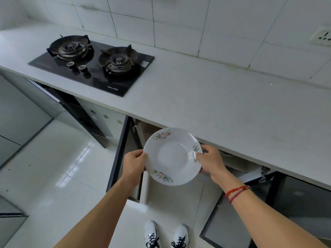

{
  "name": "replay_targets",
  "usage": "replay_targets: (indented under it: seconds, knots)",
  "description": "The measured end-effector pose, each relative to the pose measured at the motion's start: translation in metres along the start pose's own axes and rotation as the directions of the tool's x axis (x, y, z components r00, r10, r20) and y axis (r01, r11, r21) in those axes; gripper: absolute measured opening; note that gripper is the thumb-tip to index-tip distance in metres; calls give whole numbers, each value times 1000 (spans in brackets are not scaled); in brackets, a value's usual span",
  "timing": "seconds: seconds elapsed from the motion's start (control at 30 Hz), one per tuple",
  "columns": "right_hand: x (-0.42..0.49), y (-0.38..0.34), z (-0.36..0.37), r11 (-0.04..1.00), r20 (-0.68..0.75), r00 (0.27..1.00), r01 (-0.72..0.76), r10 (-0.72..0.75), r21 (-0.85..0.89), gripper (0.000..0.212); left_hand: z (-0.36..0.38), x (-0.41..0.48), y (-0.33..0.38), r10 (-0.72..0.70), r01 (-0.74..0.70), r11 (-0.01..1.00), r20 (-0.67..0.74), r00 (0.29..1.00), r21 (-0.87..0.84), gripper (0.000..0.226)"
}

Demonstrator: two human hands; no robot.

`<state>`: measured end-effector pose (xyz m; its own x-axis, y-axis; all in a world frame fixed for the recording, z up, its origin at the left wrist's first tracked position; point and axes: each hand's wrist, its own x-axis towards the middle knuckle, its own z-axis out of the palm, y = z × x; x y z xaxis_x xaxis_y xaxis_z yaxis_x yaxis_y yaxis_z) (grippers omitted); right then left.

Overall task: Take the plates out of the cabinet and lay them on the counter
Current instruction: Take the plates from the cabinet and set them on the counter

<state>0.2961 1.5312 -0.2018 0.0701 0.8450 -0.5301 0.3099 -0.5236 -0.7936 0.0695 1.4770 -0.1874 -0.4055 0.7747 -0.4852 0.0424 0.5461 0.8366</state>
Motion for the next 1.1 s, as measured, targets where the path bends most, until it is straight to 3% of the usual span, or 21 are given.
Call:
replay_targets:
  seconds: [0.27,0.77,1.1]
  knots:
    - [-2,-22,-5,995,-1,998,65,-66,-73,28,-4,-6,19,21,-20,1000,14,1000,-18,27]
    - [18,-53,-27,991,-8,992,127,-128,-44,19,10,2,57,78,-78,997,-14,997,13,34]
    - [63,-85,-18,985,5,987,159,-159,-70,19,12,52,89,55,-55,998,-32,998,-23,29]
